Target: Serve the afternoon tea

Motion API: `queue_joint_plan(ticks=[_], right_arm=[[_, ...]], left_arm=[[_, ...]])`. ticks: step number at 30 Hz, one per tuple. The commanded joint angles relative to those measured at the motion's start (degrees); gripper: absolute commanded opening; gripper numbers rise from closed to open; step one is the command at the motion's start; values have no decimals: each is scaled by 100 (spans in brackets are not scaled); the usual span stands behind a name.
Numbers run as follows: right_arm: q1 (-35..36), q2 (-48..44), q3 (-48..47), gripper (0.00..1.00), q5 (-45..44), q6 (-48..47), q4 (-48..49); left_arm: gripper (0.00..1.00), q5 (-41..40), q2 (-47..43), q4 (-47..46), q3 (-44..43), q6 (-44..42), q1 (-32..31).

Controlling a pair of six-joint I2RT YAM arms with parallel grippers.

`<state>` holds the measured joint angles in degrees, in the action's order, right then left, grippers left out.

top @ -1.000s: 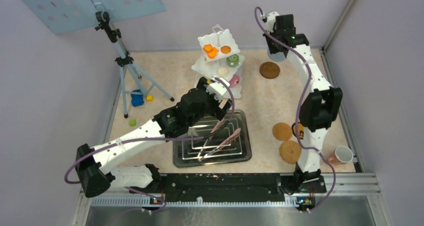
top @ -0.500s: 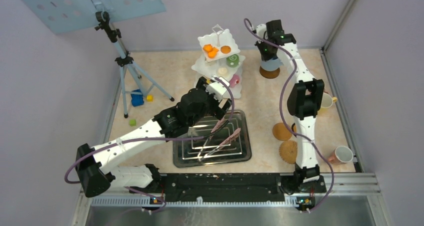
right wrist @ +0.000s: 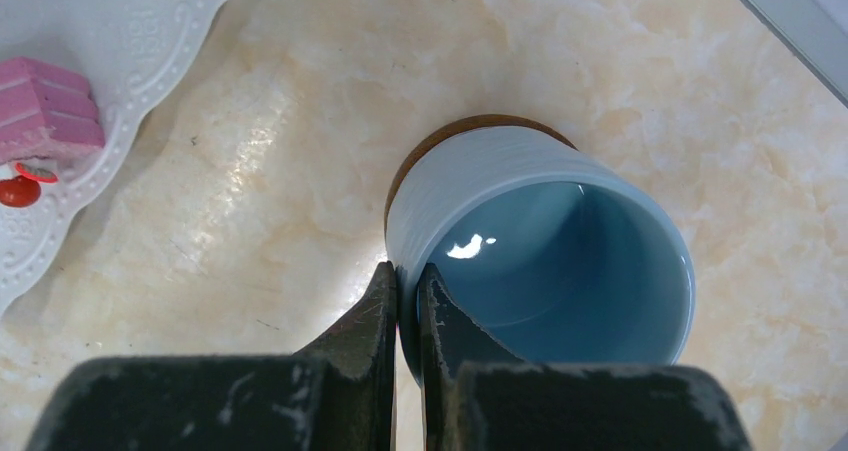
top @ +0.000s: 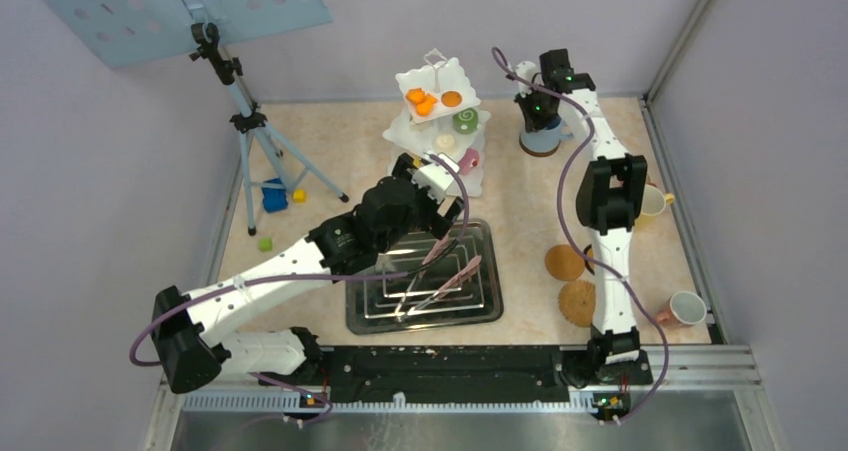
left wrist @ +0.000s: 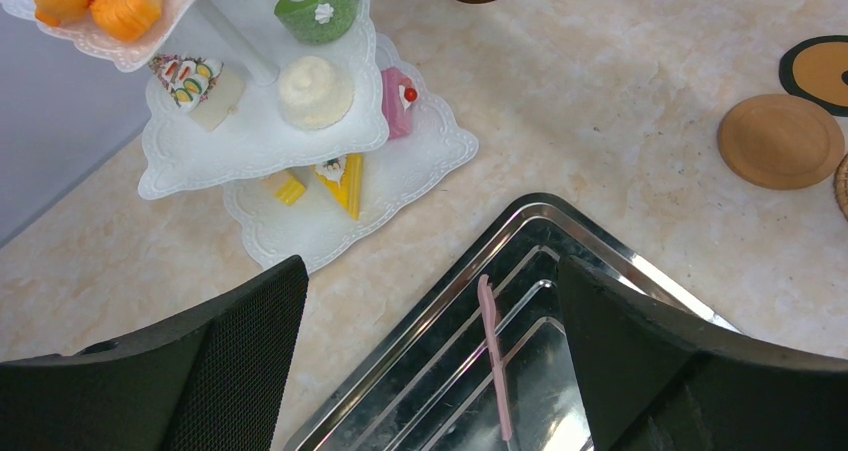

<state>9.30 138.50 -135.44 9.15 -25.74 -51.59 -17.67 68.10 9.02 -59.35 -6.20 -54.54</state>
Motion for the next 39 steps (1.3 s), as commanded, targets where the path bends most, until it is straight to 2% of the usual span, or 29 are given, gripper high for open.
queue_joint_plan(ticks=[1,20,39], right_arm=[[-160,-295,-324,0,310,-318,341],[-231,-7,-292,0,711,-476,331],[-277,-85,-100,0,500,-481,377]], left_arm=[[99,-45,80,-287,29,-41,-21],[99,-44,106,-278,25,-48,-17],[99,-28,96,-273,11,-46,-20]])
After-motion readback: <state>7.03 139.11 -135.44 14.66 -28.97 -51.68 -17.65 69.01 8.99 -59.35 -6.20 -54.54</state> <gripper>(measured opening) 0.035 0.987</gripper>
